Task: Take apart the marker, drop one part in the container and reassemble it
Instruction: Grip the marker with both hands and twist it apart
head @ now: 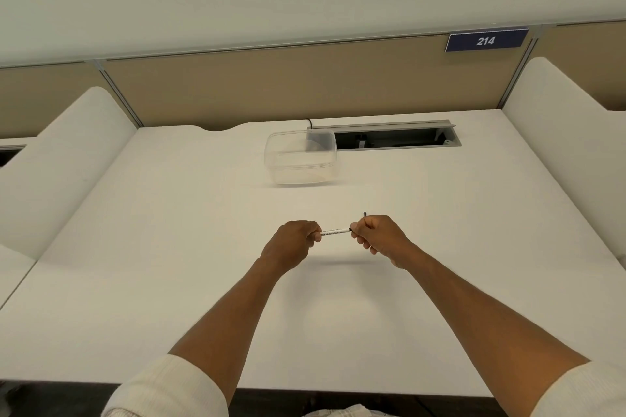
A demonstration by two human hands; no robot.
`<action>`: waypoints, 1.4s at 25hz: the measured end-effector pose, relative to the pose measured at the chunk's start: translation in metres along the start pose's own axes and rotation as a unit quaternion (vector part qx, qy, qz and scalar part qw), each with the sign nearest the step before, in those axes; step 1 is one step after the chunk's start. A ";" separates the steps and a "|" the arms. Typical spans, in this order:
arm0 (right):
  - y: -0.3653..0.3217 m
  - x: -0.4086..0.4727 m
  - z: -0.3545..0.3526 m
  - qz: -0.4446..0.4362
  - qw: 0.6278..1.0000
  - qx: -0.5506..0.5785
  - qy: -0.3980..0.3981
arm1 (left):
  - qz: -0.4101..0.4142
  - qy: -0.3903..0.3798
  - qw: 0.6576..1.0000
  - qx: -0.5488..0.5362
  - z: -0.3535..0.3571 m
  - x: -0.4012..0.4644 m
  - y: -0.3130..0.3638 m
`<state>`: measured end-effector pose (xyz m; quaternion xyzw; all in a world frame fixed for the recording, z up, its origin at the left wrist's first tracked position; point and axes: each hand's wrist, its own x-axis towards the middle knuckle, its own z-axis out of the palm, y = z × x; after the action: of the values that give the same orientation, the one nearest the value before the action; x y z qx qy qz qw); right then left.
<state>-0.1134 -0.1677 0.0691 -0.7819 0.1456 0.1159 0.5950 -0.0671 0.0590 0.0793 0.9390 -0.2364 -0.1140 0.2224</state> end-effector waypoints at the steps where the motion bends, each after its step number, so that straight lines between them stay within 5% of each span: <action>1: 0.000 0.000 0.000 -0.011 1.000 0.009 -0.001 | 0.001 0.001 1.000 0.001 0.000 0.000 0.000; 35: -0.012 0.006 0.002 -0.006 1.000 -0.017 0.004 | -0.002 0.014 1.000 -0.001 -0.002 0.008 -0.007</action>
<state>-0.1037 -0.1629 0.0768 -0.7932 0.1415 0.1115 0.5817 -0.0569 0.0610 0.0770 0.9408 -0.2311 -0.1011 0.2265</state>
